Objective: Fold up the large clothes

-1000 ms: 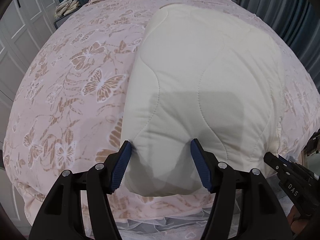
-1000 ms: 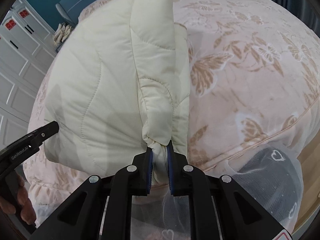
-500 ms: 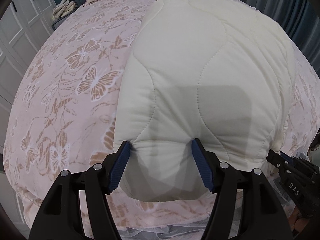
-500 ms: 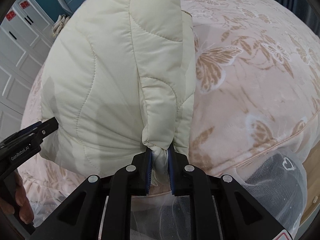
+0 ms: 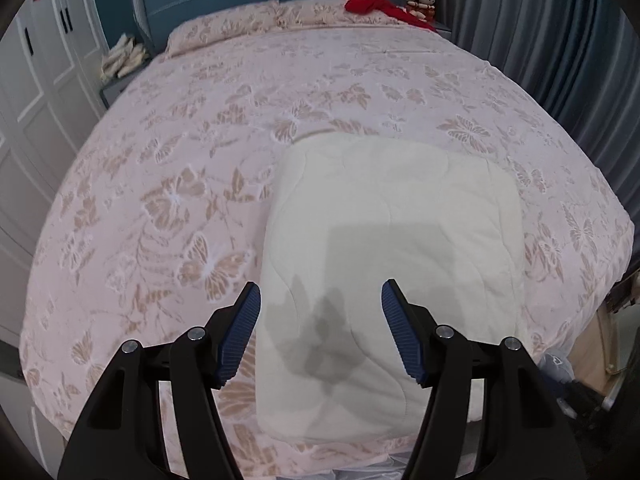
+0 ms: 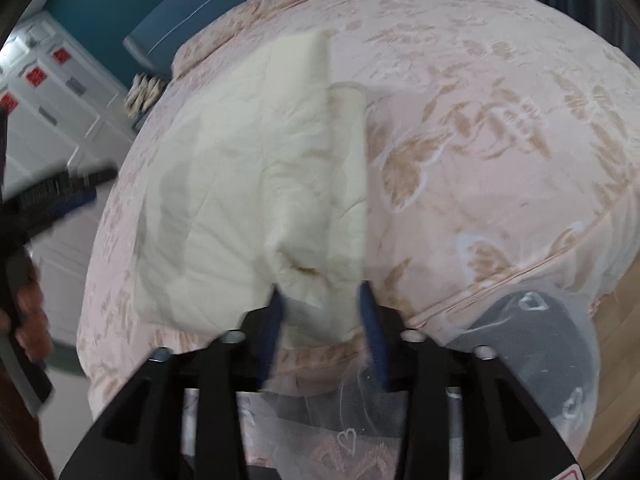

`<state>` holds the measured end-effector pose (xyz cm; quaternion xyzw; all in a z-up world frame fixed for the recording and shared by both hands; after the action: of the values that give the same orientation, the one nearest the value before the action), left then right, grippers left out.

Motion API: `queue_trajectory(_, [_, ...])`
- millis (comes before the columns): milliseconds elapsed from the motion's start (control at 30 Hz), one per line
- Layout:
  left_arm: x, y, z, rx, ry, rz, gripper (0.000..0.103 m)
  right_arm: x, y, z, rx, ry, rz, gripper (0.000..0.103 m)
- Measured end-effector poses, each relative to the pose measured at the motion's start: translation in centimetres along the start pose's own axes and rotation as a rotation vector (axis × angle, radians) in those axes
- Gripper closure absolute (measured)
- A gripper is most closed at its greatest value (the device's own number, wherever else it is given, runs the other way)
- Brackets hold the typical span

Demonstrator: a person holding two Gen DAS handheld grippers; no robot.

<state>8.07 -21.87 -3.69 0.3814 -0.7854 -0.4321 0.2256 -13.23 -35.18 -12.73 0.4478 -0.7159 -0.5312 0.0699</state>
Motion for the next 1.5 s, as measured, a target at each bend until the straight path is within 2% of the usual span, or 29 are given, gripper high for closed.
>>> queue_trajectory(33, [-0.4, -0.4, 0.3, -0.02, 0.021, 0.013, 0.04, 0.2, 0.4, -0.5, 0.005, -0.015, 0.021, 0.043])
queue_trajectory(100, [-1.4, -1.7, 0.7, -0.064, 0.083, 0.037, 0.034, 0.1, 0.4, -1.6, -0.002, -0.036, 0.027, 0.041])
queue_trajectory(167, [-2.2, -2.6, 0.8, -0.088, 0.121, 0.049, 0.031, -0.4, 0.0, -2.7, -0.004, -0.066, -0.015, 0.04])
queue_trajectory(200, [-2.4, -2.9, 0.9, -0.092, 0.127, 0.052, 0.029, -0.5, -0.2, -3.2, -0.003, -0.079, -0.026, 0.038])
queue_trajectory(267, [-2.6, -3.6, 0.7, -0.096, 0.136, 0.047, 0.018, -0.7, -0.8, -4.0, -0.007, -0.11, -0.049, 0.036])
queue_trajectory(300, [-2.6, -3.8, 0.6, -0.099, 0.136, 0.053, 0.017, -0.9, -1.4, -4.2, -0.016, -0.126, -0.064, 0.035])
queue_trajectory(467, [-1.6, -5.6, 1.0, -0.141, 0.122, 0.075, 0.011, -0.8, -4.2, -3.5, -0.086, -0.137, -0.025, 0.029])
queue_trajectory(633, [-1.2, -7.2, 1.7, -0.157, 0.133, 0.076, 0.005, 0.5, -5.8, -2.1, -0.123, -0.189, -0.058, 0.025])
queue_trajectory(1167, [-1.4, -9.8, 1.9, -0.117, 0.093, 0.007, 0.005, 0.3, -8.3, -1.4, -0.158, -0.2, -0.105, 0.016])
queue_trajectory(1367, [-2.4, -7.6, 1.9, -0.11, 0.121, -0.009, 0.005, 0.3, -8.6, -1.7, -0.167, -0.188, -0.119, 0.013])
queue_trajectory(1433, [-3.1, -7.7, 2.3, -0.133, 0.14, 0.006, 0.005, -0.1, -9.0, -1.7, -0.171, -0.182, -0.123, 0.013])
queue_trajectory(1500, [-3.9, -8.3, 2.7, -0.172, 0.189, 0.056, 0.005, -0.3, -9.3, -1.9, -0.174, -0.176, -0.126, 0.013])
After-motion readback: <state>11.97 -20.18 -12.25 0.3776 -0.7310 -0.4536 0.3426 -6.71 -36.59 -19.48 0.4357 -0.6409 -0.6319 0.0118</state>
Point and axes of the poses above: each gripper's, at about its wrist camera, not at the fingertips, and y roughly against the way its jaws point, x to its right, z to its underside, the point moved 4 cm from there along -y, roughly the way its jaws point, and after that the axes turned 4 degrees about y, right-handed, at the moved point
